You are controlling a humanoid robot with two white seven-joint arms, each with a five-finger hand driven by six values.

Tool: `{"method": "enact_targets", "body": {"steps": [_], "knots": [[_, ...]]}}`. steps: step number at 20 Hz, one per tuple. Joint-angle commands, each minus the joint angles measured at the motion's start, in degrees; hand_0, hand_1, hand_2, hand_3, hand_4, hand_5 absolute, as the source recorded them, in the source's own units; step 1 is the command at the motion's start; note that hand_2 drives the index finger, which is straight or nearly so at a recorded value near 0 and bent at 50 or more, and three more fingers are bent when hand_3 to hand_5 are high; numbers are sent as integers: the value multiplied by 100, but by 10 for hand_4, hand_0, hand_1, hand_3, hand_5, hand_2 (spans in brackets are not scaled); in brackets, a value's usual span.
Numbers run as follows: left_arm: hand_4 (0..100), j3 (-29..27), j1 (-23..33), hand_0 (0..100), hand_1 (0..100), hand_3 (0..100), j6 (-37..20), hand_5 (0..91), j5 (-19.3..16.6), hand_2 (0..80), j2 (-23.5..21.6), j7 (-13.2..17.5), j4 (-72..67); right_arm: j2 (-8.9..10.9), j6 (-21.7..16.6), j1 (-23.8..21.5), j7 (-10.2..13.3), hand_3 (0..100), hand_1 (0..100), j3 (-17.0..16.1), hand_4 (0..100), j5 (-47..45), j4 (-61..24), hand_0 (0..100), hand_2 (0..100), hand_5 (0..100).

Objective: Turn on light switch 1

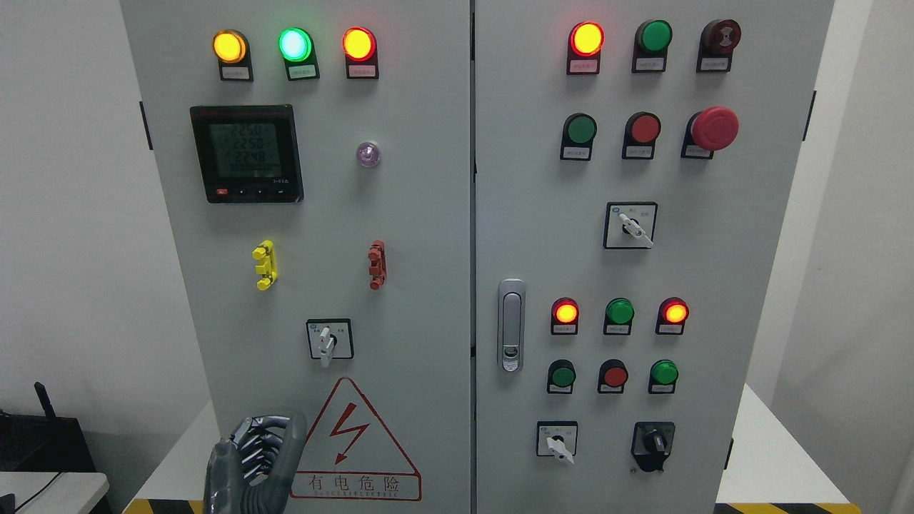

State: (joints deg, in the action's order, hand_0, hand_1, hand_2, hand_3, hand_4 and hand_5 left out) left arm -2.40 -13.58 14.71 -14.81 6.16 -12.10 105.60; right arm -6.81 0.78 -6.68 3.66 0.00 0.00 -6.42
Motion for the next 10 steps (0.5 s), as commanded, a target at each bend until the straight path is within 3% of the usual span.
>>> {"method": "enact_targets", "body": {"steps": [1, 6, 10], "knots": [[921, 354, -233, 93, 477, 874, 181, 844, 4, 510, 25, -99, 83, -5, 1, 0, 3, 0, 389, 97, 0, -141, 0, 120, 0, 0], [924, 600, -452, 197, 490, 898, 199, 849, -39, 525, 34, -135, 75, -5, 1, 0, 3, 0, 389, 97, 0, -141, 0, 120, 0, 0], [926, 601, -593, 221, 477, 897, 523, 851, -31, 521, 34, -468, 83, -5, 1, 0, 3, 0, 389, 97, 0, -141, 0, 120, 0, 0]]}}
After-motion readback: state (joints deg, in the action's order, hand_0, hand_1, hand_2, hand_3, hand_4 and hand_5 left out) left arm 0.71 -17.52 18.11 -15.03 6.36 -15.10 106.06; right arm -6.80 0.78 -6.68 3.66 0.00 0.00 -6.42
